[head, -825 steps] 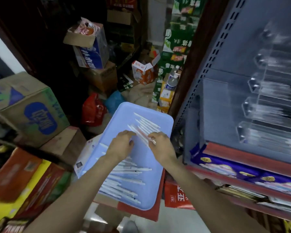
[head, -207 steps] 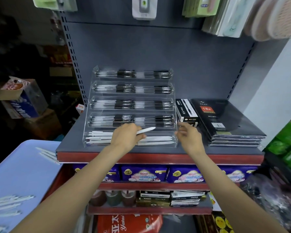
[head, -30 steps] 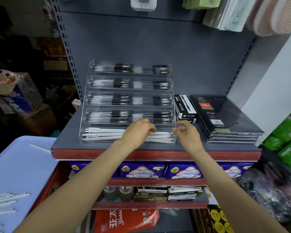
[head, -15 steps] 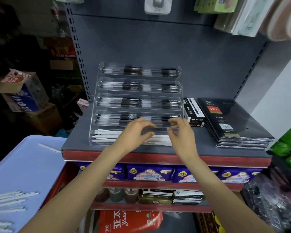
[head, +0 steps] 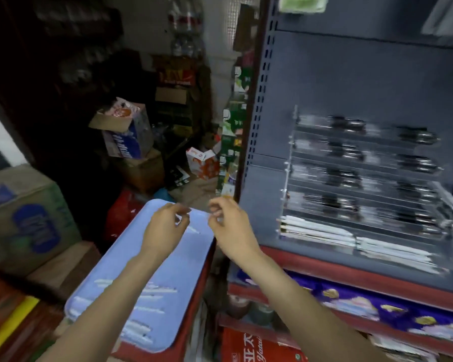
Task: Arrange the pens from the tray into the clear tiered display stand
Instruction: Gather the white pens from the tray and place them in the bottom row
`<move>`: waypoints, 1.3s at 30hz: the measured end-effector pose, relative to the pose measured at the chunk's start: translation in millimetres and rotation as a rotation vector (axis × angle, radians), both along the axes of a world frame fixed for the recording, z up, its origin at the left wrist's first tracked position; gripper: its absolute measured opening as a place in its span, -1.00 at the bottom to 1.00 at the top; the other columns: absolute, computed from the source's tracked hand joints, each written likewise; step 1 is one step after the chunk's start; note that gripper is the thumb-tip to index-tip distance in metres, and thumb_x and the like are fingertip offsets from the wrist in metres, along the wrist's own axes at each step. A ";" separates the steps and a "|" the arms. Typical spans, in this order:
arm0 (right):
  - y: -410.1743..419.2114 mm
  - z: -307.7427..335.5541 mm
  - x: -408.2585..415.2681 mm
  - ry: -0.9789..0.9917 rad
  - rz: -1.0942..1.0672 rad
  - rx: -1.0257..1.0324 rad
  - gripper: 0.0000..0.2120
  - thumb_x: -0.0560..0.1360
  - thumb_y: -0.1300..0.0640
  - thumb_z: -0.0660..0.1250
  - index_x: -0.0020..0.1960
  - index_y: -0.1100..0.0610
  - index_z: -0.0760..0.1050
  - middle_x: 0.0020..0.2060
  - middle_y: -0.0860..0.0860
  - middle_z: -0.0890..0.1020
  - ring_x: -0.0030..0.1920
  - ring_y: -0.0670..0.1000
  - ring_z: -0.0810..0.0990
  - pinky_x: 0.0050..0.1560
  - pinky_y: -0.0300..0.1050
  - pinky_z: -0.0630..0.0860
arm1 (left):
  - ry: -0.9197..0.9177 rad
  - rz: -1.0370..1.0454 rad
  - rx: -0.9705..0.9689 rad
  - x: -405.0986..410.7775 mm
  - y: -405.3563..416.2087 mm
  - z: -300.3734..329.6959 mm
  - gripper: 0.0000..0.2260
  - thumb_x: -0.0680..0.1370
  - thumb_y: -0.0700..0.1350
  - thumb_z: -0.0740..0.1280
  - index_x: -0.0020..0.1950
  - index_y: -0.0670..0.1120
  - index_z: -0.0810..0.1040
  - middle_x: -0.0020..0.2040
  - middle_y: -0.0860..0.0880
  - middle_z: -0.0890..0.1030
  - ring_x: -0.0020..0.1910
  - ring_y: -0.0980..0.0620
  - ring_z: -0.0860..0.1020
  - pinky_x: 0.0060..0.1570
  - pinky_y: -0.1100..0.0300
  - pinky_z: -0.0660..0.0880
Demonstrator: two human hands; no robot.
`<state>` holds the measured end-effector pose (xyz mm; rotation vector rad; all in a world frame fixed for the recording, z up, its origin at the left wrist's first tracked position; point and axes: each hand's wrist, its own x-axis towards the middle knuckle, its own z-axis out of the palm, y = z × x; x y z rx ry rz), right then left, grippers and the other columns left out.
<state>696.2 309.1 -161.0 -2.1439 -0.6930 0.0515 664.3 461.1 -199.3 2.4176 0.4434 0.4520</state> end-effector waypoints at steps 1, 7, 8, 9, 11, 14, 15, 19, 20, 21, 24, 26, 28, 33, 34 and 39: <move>22.2 -9.9 1.0 0.031 0.008 -0.023 -0.75 0.55 0.25 0.20 0.22 0.20 0.44 0.12 0.10 0.48 0.09 0.06 0.51 0.09 -0.14 0.41 | 0.035 -0.001 0.014 1.7 21.1 -8.2 -0.82 0.53 -0.20 0.28 0.09 -0.12 0.60 0.06 -0.12 0.62 -0.06 -0.08 0.58 -0.06 0.08 0.50; 109.9 -89.7 26.4 0.195 -0.037 -0.282 -0.63 0.56 0.25 0.19 0.36 0.21 0.33 0.28 0.17 0.42 0.31 0.14 0.38 0.27 -0.04 0.33 | 0.370 -0.168 0.209 33.6 112.2 -64.4 -0.65 0.55 -0.16 0.21 0.34 -0.13 0.42 0.29 -0.14 0.47 0.25 -0.12 0.45 0.19 0.04 0.39; 116.5 -102.0 32.2 0.218 -0.048 -0.330 -0.60 0.57 0.24 0.19 0.40 0.20 0.29 0.32 0.17 0.39 0.34 0.15 0.35 0.30 -0.03 0.31 | 0.436 -0.211 0.238 41.1 119.7 -73.1 -0.60 0.56 -0.14 0.20 0.40 -0.12 0.34 0.37 -0.13 0.40 0.32 -0.11 0.39 0.24 0.04 0.35; 121.2 -113.2 37.5 0.239 -0.050 -0.381 -0.55 0.58 0.21 0.19 0.44 0.19 0.22 0.38 0.16 0.34 0.39 0.15 0.30 0.36 -0.03 0.26 | 0.498 -0.264 0.266 48.2 125.1 -81.1 -0.55 0.57 -0.13 0.19 0.46 -0.11 0.24 0.45 -0.11 0.30 0.39 -0.10 0.31 0.30 0.04 0.31; 127.7 -133.0 46.9 0.288 -0.027 -0.491 -0.44 0.59 0.14 0.19 0.52 0.17 0.06 0.50 0.11 0.16 0.50 0.10 0.13 0.46 -0.04 0.12 | 0.593 -0.373 0.308 60.3 132.3 -96.0 -0.45 0.59 -0.10 0.17 0.53 -0.06 0.04 0.55 -0.03 0.06 0.50 -0.05 0.12 0.39 0.03 0.18; 135.5 -152.8 58.4 0.334 0.005 -0.627 -0.38 0.61 0.06 0.15 0.54 0.15 -0.07 0.55 0.08 -0.02 0.55 0.05 -0.05 0.51 -0.07 -0.01 | 0.676 -0.456 0.347 74.2 140.7 -114.9 -0.41 0.60 -0.07 0.14 0.54 0.05 -0.12 0.56 0.05 -0.15 0.54 -0.04 -0.10 0.46 -0.11 -0.04; 138.1 -156.6 61.1 0.350 0.009 -0.648 -0.39 0.62 0.06 0.14 0.54 0.16 -0.07 0.55 0.07 -0.04 0.55 0.03 -0.07 0.50 -0.09 -0.03 | 0.696 -0.454 0.346 77.3 143.3 -119.6 -0.42 0.61 -0.08 0.12 0.54 0.07 -0.13 0.55 0.06 -0.17 0.54 -0.04 -0.15 0.45 -0.16 -0.09; 147.6 -163.7 62.7 0.335 -0.022 -0.650 -0.47 0.63 0.09 0.09 0.52 0.24 0.02 0.53 0.09 0.08 0.53 0.05 0.02 0.48 -0.14 -0.03 | 0.705 -0.457 0.366 74.3 150.9 -132.7 -0.48 0.62 -0.12 0.08 0.54 0.07 -0.05 0.56 0.06 -0.12 0.53 -0.02 -0.17 0.43 -0.21 -0.13; 149.5 -164.7 60.8 0.311 -0.058 -0.629 -0.49 0.63 0.11 0.11 0.51 0.24 0.08 0.50 0.12 0.16 0.51 0.08 0.10 0.47 -0.11 0.04 | 0.681 -0.455 0.363 70.3 153.9 -135.6 -0.48 0.62 -0.14 0.08 0.54 0.07 -0.02 0.56 0.06 -0.10 0.54 -0.01 -0.15 0.44 -0.19 -0.13; 151.1 -165.2 58.2 0.283 -0.093 -0.608 -0.52 0.61 0.14 0.14 0.48 0.23 0.16 0.45 0.14 0.25 0.46 0.13 0.19 0.44 -0.05 0.14 | 0.652 -0.452 0.357 65.8 157.6 -138.2 -0.49 0.61 -0.16 0.10 0.53 0.06 0.02 0.56 0.06 -0.06 0.54 0.00 -0.12 0.44 -0.16 -0.11; 153.1 -168.6 48.2 0.215 -0.093 -0.642 -0.69 0.57 0.20 0.21 0.30 0.19 0.36 0.23 0.16 0.42 0.29 0.17 0.34 0.25 0.04 0.36 | 0.533 -0.453 0.335 47.1 164.5 -139.4 -0.51 0.56 -0.17 0.17 0.48 0.04 0.19 0.51 0.00 0.14 0.48 -0.01 0.11 0.42 0.04 0.06; 152.7 -170.1 36.7 0.211 -0.083 -0.669 -0.81 0.55 0.22 0.24 0.16 0.19 0.43 0.14 0.14 0.45 0.23 0.16 0.37 0.16 0.03 0.41 | 0.483 -0.476 0.287 27.8 166.1 -138.9 -0.54 0.55 -0.16 0.21 0.45 0.01 0.27 0.44 -0.01 0.25 0.40 -0.04 0.24 0.30 0.13 0.19; 151.3 -171.7 22.0 0.225 -0.086 -0.660 -0.87 0.54 0.23 0.25 0.09 0.20 0.44 0.10 0.13 0.47 0.20 0.15 0.40 0.10 0.04 0.43 | 0.447 -0.487 0.194 4.2 169.9 -142.2 -0.58 0.53 -0.13 0.29 0.39 -0.02 0.35 0.36 -0.01 0.32 0.33 -0.06 0.32 0.22 0.12 0.27; 144.7 -169.6 -2.8 0.273 -0.068 -0.669 -0.85 0.55 0.21 0.25 0.10 0.22 0.43 0.10 0.17 0.48 0.14 0.19 0.46 0.05 0.08 0.46 | 0.409 -0.500 -0.046 -47.1 178.8 -147.8 -0.67 0.36 0.03 0.51 0.03 -0.03 0.53 0.01 0.08 0.37 0.11 0.02 0.43 0.14 0.02 0.40; 143.1 -169.1 -5.0 0.279 -0.056 -0.676 -0.85 0.56 0.22 0.24 0.11 0.23 0.43 0.09 0.18 0.48 0.12 0.19 0.47 0.05 0.07 0.46 | 0.458 -0.531 -0.050 -53.3 178.7 -148.5 -0.68 0.35 0.04 0.52 0.00 -0.03 0.53 -0.01 0.09 0.36 0.10 0.04 0.41 0.14 0.04 0.39; 134.2 -166.6 -18.6 0.294 -0.041 -0.683 -0.85 0.57 0.21 0.24 0.11 0.23 0.42 0.08 0.18 0.48 0.07 0.20 0.50 -0.01 0.05 0.49 | 0.567 -0.571 0.018 -65.3 170.7 -140.6 -0.73 0.41 0.01 0.46 0.00 -0.06 0.51 0.01 0.01 0.41 0.10 -0.02 0.40 0.11 0.06 0.36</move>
